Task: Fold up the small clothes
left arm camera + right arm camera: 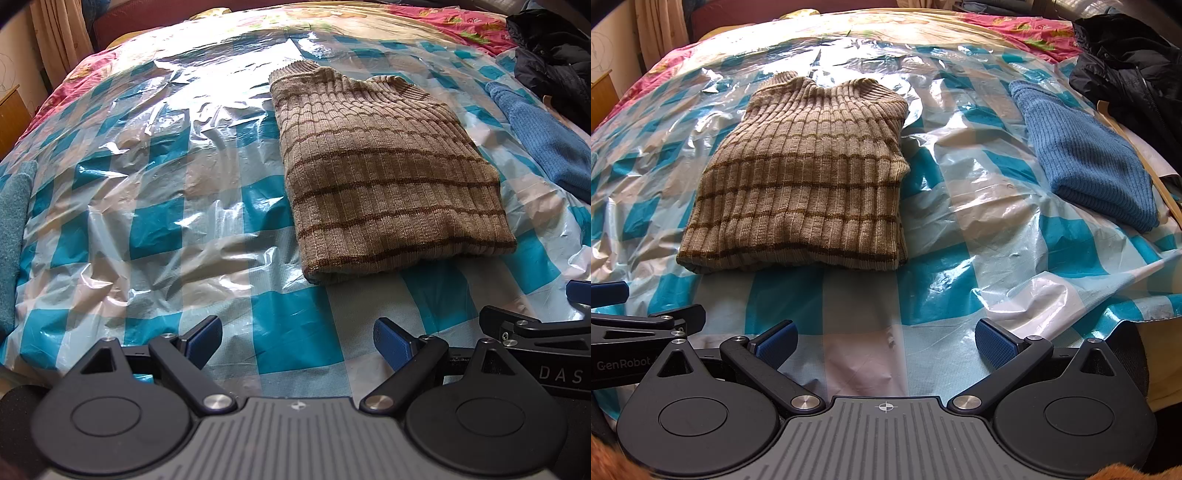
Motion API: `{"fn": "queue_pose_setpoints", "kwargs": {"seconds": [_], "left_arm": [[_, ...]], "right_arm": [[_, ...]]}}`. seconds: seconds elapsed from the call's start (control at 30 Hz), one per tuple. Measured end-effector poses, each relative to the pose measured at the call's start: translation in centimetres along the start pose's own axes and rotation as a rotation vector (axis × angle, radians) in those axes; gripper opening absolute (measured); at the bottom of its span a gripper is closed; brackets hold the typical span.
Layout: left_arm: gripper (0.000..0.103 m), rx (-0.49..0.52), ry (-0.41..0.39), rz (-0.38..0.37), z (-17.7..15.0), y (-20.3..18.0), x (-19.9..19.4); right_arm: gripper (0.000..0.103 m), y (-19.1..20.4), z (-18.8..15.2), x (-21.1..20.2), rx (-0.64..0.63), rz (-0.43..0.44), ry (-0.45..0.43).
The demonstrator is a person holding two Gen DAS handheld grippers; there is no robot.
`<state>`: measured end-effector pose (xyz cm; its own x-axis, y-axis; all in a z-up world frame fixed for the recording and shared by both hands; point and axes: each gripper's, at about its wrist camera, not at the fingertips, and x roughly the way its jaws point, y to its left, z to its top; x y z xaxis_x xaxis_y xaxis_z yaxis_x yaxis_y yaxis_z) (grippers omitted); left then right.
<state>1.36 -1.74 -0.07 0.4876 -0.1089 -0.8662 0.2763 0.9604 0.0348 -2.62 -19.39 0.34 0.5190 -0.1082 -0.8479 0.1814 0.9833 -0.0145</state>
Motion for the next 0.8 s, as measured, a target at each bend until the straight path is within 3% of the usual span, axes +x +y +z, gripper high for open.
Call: {"fn": "queue_pose_setpoints", "kwargs": {"seconds": [0.8], "left_arm": [[0.093, 0.012, 0.003, 0.015, 0.04, -0.09, -0.04]], "right_arm": [[0.103, 0.07, -0.20, 0.09, -0.004, -0.002, 0.000]]}}
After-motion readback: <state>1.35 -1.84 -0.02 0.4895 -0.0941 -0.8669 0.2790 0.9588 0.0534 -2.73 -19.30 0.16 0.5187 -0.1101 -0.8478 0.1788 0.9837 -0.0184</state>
